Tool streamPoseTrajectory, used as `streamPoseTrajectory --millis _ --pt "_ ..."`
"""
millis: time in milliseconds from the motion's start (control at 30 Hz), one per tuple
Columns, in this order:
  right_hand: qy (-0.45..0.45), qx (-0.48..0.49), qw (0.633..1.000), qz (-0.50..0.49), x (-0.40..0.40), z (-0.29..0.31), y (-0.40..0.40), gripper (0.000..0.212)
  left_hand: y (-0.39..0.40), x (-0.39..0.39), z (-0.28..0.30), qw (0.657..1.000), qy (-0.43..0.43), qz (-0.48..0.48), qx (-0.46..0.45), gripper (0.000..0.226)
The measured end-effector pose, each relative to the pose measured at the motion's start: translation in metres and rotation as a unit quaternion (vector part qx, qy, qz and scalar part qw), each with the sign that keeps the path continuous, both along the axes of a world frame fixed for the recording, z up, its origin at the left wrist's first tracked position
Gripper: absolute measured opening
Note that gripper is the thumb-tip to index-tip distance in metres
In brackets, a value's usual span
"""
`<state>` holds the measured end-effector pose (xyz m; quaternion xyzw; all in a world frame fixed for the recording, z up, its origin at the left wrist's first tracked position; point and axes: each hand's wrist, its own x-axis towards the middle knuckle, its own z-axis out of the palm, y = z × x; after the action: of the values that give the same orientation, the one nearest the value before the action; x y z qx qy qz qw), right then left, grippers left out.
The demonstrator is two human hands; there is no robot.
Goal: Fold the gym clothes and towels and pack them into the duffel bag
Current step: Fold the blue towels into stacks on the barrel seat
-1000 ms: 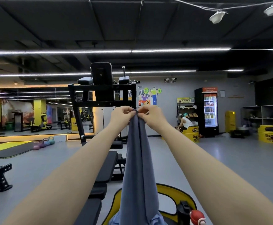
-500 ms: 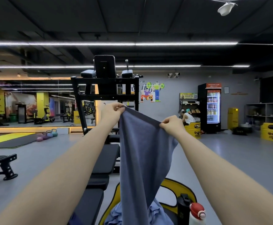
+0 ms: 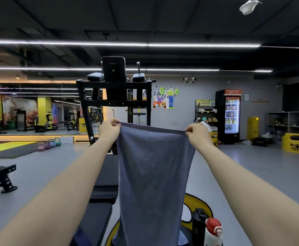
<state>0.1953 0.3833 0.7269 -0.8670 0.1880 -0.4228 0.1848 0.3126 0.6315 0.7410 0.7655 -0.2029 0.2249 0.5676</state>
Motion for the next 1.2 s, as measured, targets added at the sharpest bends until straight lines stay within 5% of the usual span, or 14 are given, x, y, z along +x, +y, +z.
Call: streamPoseTrajectory --millis 200,1200 --pt "-0.092 0.004 0.995 -0.027 -0.004 0.003 -0.002 0.02 0.004 0.004 -0.006 1.0 0.004 0.023 0.001 0.021" --pt "-0.116 0.044 0.992 -0.028 -0.071 -0.065 -0.015 0.02 -0.008 -0.039 -0.06 0.998 0.039 -0.019 0.037 0.023"
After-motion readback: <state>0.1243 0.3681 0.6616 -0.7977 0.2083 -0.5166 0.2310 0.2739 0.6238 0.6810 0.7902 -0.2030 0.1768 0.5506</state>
